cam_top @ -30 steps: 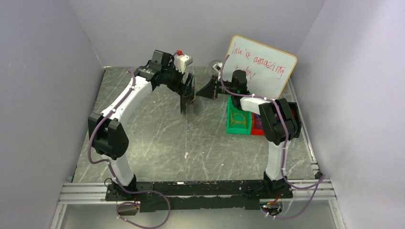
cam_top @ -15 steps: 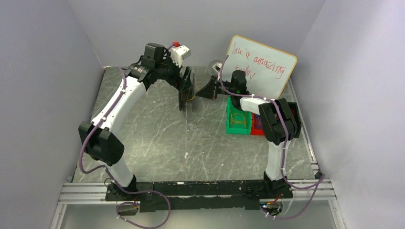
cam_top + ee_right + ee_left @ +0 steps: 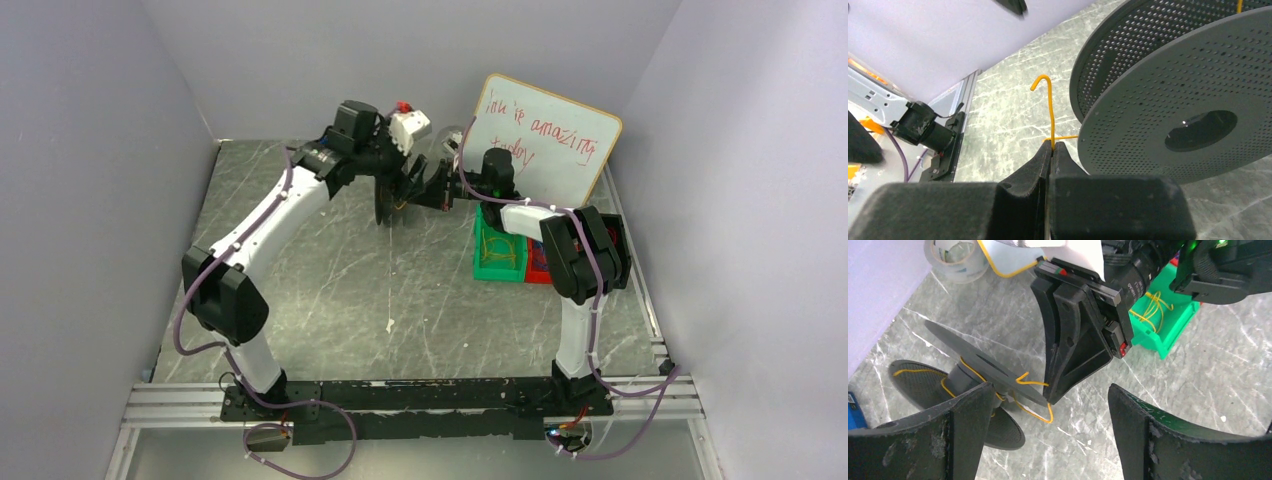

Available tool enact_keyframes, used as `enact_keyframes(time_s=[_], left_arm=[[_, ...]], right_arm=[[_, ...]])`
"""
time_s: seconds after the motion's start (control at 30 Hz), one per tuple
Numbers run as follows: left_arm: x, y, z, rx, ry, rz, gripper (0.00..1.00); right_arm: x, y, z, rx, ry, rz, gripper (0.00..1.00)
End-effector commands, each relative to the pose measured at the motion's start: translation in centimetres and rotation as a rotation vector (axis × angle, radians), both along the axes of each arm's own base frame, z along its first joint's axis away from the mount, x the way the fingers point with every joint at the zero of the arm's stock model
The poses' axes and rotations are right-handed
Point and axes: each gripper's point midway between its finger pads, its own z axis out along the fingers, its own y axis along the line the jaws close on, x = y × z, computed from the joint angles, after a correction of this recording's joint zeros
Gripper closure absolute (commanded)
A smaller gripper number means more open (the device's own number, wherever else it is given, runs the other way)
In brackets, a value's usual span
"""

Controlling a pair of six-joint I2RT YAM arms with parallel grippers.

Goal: Wrap the cables

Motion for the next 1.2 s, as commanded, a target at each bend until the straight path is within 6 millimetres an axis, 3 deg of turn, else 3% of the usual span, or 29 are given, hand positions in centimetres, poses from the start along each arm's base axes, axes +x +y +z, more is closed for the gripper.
enact_keyframes(time_s=[0.0, 0.13, 0.4, 0.57, 0.7, 1.03, 1.1, 1.17], left_arm=[[1.5, 0.1, -1.2, 0.076, -0.083, 0.075, 0.13], [2.2, 0.6, -2.0, 0.090, -0.084, 0.132, 0.15], [3.4, 1.5, -1.0, 0.083, -0.110, 0.230, 0.14], [2.9, 0.2, -1.6, 0.065, -0.076, 0.170, 0.16], [3.2, 0.3, -2.5, 0.088, -0.074, 0.179, 0.20], [3.3, -0.5, -2.5, 0.065, -0.050, 0.163, 0.43], [3.1, -0.8, -2.4, 0.055, -0.041, 0.149, 0.44], [2.7, -1.2, -2.3, 0.038, -0.025, 0.126, 0.38]], right_arm=[[-0.6, 0.2, 3.1, 0.047, -0.081, 0.007, 1.00], [-0.8, 0.1, 3.5, 0.067, -0.074, 0.010, 1.00], [-1.1, 0.2, 3.7, 0.082, -0.064, 0.020, 1.00], [-1.3, 0.2, 4.0, 0.090, -0.064, 0.026, 1.00], [-1.4, 0.2, 4.1, 0.097, -0.065, 0.028, 1.00], [-1.8, 0.4, 4.1, 0.093, -0.061, 0.047, 1.00], [-1.7, 0.5, 4.0, 0.090, -0.063, 0.046, 1.00], [-1.7, 0.5, 4.0, 0.088, -0.063, 0.048, 1.00]])
